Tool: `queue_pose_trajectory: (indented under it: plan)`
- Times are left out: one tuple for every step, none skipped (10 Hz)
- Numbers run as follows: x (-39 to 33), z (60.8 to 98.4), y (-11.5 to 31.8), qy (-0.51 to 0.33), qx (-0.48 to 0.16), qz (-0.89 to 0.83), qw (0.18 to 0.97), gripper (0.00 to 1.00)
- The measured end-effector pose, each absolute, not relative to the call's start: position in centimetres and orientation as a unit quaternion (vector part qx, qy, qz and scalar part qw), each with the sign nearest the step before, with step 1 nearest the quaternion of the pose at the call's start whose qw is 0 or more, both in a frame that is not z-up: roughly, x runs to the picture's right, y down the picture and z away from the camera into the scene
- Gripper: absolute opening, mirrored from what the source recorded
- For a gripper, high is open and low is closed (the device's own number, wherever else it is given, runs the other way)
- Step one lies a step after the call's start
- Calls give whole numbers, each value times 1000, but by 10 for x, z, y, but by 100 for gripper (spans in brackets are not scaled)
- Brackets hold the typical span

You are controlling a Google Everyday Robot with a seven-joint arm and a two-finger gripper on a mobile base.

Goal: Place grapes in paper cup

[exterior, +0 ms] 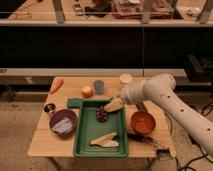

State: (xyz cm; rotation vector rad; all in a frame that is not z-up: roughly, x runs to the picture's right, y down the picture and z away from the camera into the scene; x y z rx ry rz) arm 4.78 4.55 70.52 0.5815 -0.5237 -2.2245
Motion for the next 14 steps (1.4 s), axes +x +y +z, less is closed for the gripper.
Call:
queue_pose_trajectory:
  plan:
    - [43,714,59,-215,209,-868,396,80]
    - [38,724,74,-226,192,-860,414,80]
    - [31,736,92,-242,177,-848,437,80]
    - [23,745,107,-258,169,-835,455,80]
    - [13,753,119,-270,167,-829,460,80]
    - [6,756,122,-272,166,-830,459,80]
    - [-1,757,124,-274,162,-830,458,80]
    - [-14,755,120,-273,154,-831,459,80]
    - [-31,753,114,-269,147,-833,461,80]
    - [-38,753,112,-265,144,-833,465,80]
    - [-41,759,110,-255,137,-833,471,80]
    - [-40,765,108,-249,129,-832,478,80]
    - [-33,774,104,-240,119,-831,487,80]
    - [-21,785,100,-231,110,-830,495,80]
